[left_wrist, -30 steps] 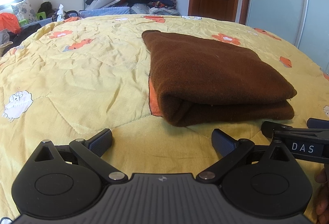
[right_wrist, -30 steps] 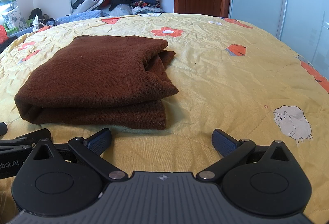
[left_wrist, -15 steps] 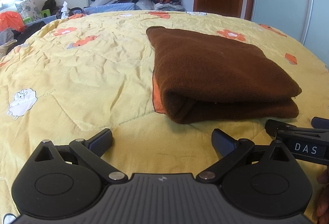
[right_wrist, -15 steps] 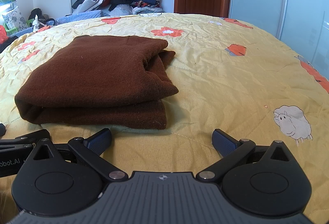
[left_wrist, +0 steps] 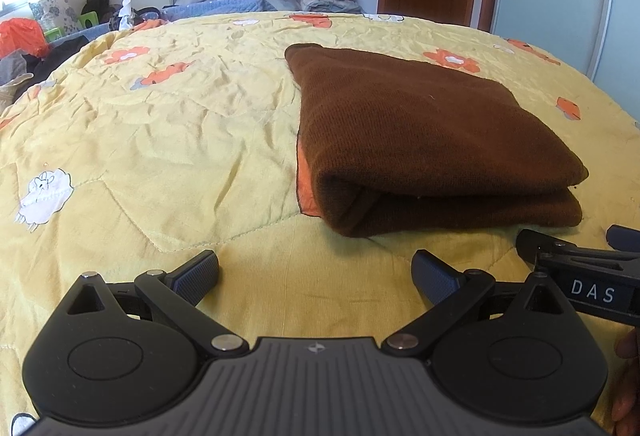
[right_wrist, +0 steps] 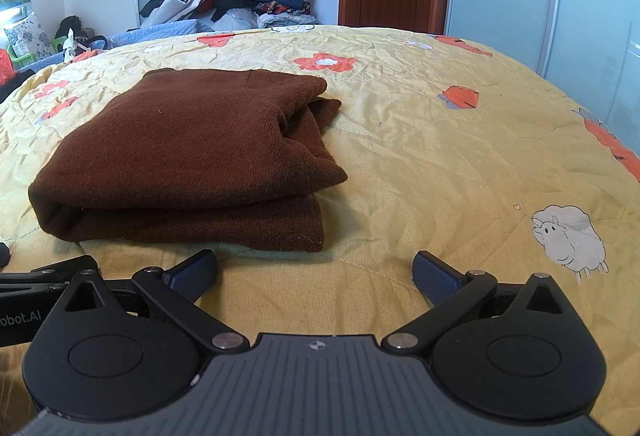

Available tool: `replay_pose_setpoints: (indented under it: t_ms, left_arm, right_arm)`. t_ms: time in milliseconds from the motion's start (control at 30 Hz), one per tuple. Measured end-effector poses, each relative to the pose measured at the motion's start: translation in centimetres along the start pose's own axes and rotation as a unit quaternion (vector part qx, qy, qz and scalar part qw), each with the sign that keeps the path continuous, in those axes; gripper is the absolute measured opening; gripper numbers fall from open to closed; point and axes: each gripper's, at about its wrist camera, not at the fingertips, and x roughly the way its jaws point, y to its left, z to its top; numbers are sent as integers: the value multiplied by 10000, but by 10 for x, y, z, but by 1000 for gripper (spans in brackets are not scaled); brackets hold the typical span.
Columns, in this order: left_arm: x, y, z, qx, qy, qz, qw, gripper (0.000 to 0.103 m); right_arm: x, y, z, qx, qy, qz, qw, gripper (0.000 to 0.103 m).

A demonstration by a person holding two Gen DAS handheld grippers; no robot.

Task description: Fold small clothes

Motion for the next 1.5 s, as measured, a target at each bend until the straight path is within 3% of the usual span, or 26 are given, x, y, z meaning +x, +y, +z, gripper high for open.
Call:
replay_pose_setpoints:
  t_ms: [1500]
  left_arm:
    - [-2, 1, -1, -80, -38, -22, 10000, 103]
  right_arm:
    - [0, 0, 0, -1, 0, -3, 10000, 103]
